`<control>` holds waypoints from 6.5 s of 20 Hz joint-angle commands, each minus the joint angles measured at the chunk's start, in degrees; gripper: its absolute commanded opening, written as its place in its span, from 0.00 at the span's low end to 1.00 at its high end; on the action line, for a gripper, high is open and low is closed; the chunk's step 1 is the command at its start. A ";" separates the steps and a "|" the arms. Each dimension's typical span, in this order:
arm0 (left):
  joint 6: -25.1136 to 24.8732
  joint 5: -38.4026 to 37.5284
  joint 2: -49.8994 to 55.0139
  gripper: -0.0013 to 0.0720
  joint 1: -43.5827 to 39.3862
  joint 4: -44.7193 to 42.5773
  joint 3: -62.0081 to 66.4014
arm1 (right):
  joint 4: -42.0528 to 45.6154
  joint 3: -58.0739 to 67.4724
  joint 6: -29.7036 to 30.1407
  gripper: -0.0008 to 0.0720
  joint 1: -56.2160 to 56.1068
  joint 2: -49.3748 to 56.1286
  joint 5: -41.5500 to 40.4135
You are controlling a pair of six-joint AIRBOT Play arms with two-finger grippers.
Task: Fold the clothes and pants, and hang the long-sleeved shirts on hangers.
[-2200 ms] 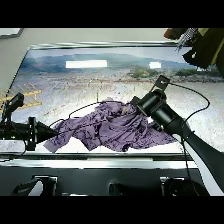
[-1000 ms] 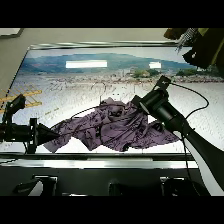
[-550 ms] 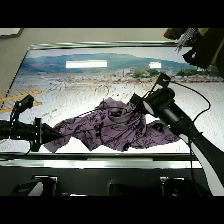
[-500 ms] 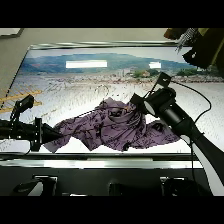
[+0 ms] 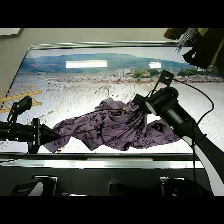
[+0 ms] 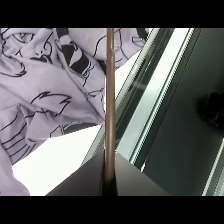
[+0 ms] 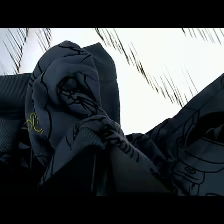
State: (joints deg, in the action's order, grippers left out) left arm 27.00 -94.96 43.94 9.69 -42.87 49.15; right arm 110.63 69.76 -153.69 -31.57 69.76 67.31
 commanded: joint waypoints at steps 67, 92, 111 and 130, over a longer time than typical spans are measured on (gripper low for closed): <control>-6.08 31.78 14.36 0.05 -28.83 14.47 0.11 | -9.64 21.05 26.62 0.27 -6.60 -4.94 20.20; -6.69 32.04 14.38 0.05 -28.76 14.40 0.11 | -43.12 21.64 105.55 0.83 24.39 1.92 30.69; -6.69 33.11 14.38 0.05 -28.76 14.38 0.11 | -59.10 21.53 117.87 0.49 24.37 11.98 30.58; 19.17 39.54 13.90 0.77 -22.97 14.21 0.15 | -51.58 21.53 119.64 0.07 24.59 3.85 33.33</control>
State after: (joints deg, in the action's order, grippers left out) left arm 32.84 -56.99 58.04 -16.58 -28.38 49.25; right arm 56.66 91.29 -34.13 -7.01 74.81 100.92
